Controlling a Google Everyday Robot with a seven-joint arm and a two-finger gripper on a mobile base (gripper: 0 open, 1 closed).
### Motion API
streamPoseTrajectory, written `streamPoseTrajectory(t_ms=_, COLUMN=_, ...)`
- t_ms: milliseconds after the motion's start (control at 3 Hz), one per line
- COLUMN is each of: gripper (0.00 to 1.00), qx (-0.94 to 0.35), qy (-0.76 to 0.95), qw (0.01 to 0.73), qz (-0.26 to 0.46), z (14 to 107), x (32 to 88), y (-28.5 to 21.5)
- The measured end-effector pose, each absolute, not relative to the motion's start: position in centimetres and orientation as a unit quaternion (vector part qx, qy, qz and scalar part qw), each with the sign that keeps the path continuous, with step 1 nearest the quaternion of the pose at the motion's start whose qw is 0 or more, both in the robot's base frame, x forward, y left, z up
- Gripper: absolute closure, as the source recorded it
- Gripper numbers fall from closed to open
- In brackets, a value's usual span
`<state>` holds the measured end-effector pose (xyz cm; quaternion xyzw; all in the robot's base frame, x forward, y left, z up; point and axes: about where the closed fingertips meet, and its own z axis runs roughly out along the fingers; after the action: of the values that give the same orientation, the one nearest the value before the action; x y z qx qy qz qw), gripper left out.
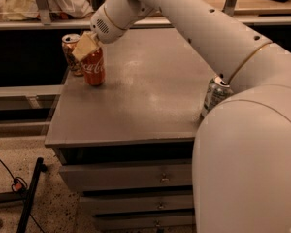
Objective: Move coke can near orange can
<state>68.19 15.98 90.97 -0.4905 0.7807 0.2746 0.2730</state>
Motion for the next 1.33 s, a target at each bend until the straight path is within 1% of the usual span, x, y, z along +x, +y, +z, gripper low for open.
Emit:
streamPoseTrajectory(t_ms=667, gripper=0.37, qx=-0.471, qy=0.804, qw=0.264, qz=0.25, z=89.6, x=69.12, y=15.78)
streamPoseTrajectory(t_ms=1000, gripper=0.13, qx=-0.471, qy=0.804, qw=0.264, qz=0.25, z=89.66, x=69.12, y=15.78)
streamPoseTrajectory(t_ms=1333, gripper=0.0, qx=-0.454, qy=0.809, qw=0.279, qz=0.247, z=90.07, x=69.66, y=15.04)
